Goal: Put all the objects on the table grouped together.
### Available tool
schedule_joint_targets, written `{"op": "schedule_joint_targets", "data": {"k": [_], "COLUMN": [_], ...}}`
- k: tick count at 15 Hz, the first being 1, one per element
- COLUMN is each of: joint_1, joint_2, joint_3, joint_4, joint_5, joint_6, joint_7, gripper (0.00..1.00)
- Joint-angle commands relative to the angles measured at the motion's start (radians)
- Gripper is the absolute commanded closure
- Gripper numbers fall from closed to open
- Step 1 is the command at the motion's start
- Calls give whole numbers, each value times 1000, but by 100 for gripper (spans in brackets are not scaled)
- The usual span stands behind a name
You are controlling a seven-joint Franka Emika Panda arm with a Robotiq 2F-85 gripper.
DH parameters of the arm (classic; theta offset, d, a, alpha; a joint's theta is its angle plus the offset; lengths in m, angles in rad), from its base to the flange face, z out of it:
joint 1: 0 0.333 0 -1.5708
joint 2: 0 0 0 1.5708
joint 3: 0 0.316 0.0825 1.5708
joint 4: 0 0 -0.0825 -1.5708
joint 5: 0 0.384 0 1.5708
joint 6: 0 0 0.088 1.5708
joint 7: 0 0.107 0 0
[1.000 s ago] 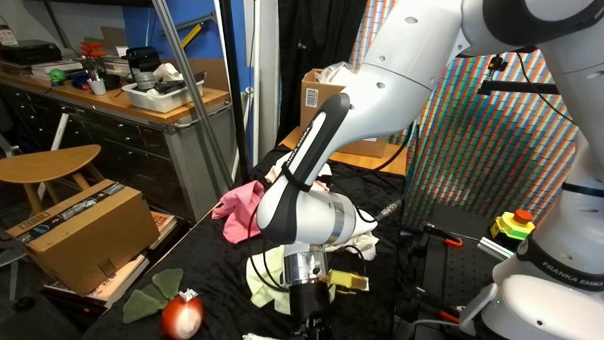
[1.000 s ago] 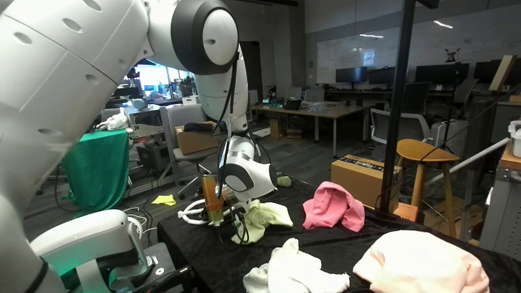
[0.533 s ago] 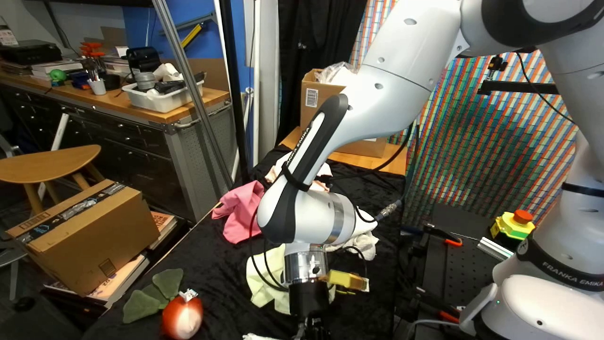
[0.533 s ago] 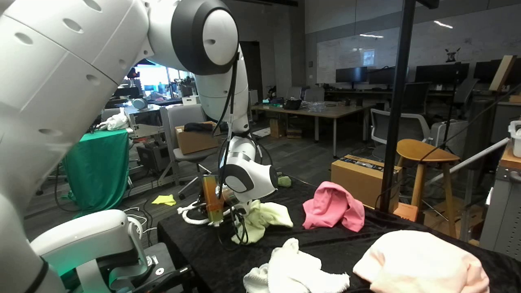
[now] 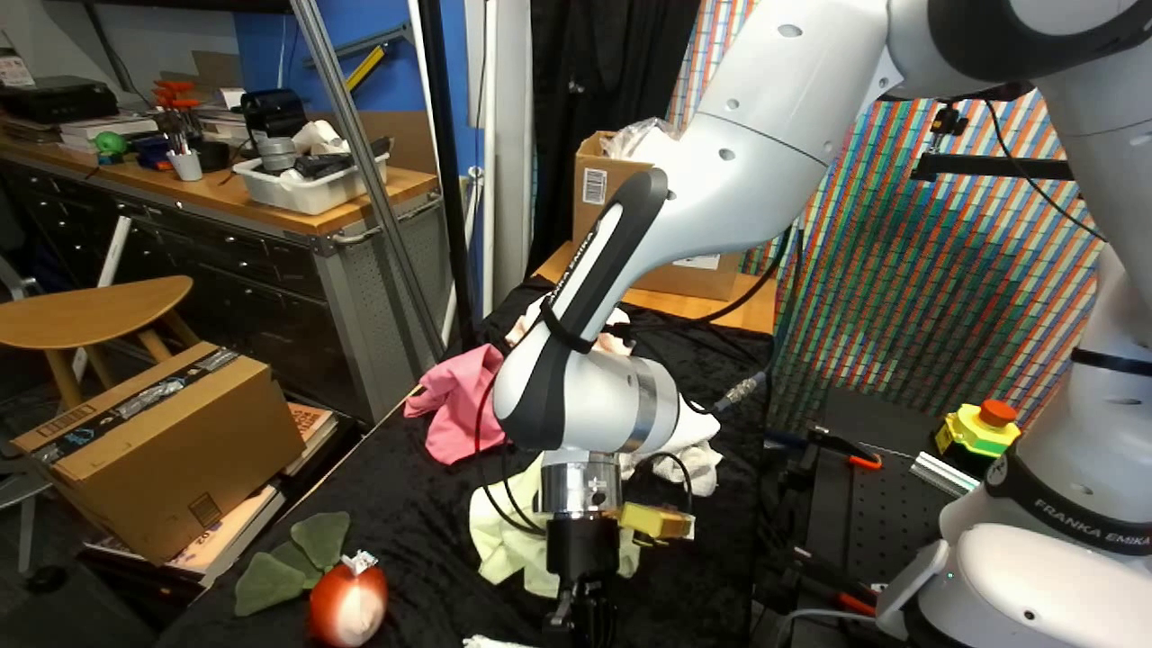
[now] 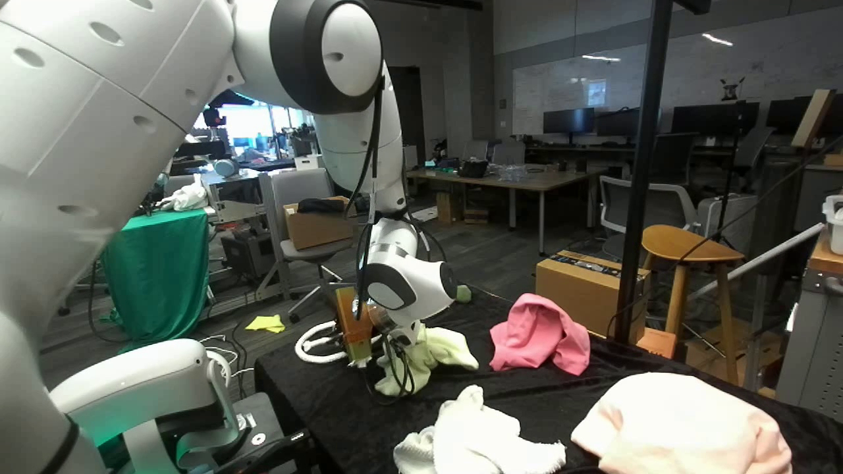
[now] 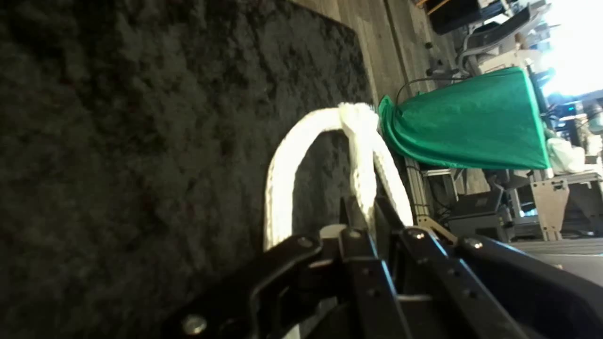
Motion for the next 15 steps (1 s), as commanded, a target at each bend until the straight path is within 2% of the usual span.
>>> {"op": "schedule_joint_targets", "data": {"k": [1, 4, 7, 8, 9, 15], "joint_1": [8, -4, -12, -44, -14, -11], "joint_2": [-168, -307, -467, -523, -578, -908], "joint_3": [-12, -16, -31, -7, -45, -125], "joint_4": [-123, -220, -324, -362, -392, -568], "joint_5": [82, 149, 232, 252, 282, 366], "joint_6": [134, 215, 236, 247, 241, 266], "joint_7": [-62, -106, -155, -171, -188, -199], "gripper": [94, 95, 95, 95, 95, 95]}}
